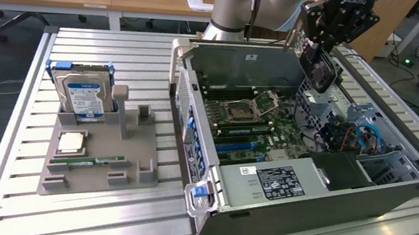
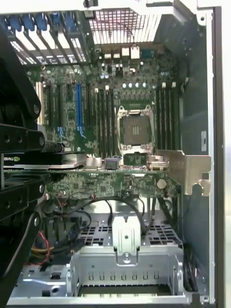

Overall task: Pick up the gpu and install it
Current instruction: 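Pick up the gpu and move the gpu toward the slot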

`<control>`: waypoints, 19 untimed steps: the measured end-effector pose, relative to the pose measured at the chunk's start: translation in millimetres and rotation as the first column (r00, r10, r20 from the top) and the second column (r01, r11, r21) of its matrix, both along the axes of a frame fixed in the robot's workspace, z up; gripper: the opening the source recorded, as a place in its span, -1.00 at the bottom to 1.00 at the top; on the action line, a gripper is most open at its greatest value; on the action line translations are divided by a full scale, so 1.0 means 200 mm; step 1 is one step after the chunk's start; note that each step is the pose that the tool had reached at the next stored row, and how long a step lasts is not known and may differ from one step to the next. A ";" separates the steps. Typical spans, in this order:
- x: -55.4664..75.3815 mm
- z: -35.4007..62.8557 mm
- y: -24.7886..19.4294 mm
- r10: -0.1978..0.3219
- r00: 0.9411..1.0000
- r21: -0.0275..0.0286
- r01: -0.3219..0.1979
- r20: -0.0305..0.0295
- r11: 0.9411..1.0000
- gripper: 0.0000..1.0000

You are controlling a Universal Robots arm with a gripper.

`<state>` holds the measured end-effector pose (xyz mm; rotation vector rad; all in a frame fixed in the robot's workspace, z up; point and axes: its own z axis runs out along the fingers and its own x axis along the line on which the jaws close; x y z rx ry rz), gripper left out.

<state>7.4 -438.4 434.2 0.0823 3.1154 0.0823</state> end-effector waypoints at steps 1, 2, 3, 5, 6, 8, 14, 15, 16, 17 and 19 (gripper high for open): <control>0.02 0.000 0.000 0.000 1.000 0.000 0.000 0.000 1.000 -0.47; 0.04 0.000 0.000 0.000 1.000 0.000 0.000 0.000 1.000 -0.47; 0.06 0.000 0.000 0.000 1.000 0.000 0.000 0.000 1.000 -0.47; 0.09 0.000 0.000 0.000 1.000 0.000 0.000 0.000 1.000 -0.47; 0.11 0.000 0.000 0.000 1.000 0.000 0.000 0.000 1.000 -0.47; 0.14 0.000 0.000 0.000 1.000 0.000 0.000 0.000 1.000 -0.47; 0.18 0.000 0.000 0.000 1.000 0.000 0.000 0.000 1.000 -0.47; 0.18 0.000 0.000 0.000 1.000 0.000 0.000 0.000 1.000 -0.47; 0.18 0.000 0.000 0.000 1.000 0.000 0.000 0.000 1.000 -0.47; 0.18 0.000 0.000 0.000 1.000 0.000 0.000 0.000 1.000 -0.47; 0.20 -0.001 0.000 0.000 1.000 0.001 0.000 0.000 1.000 -0.47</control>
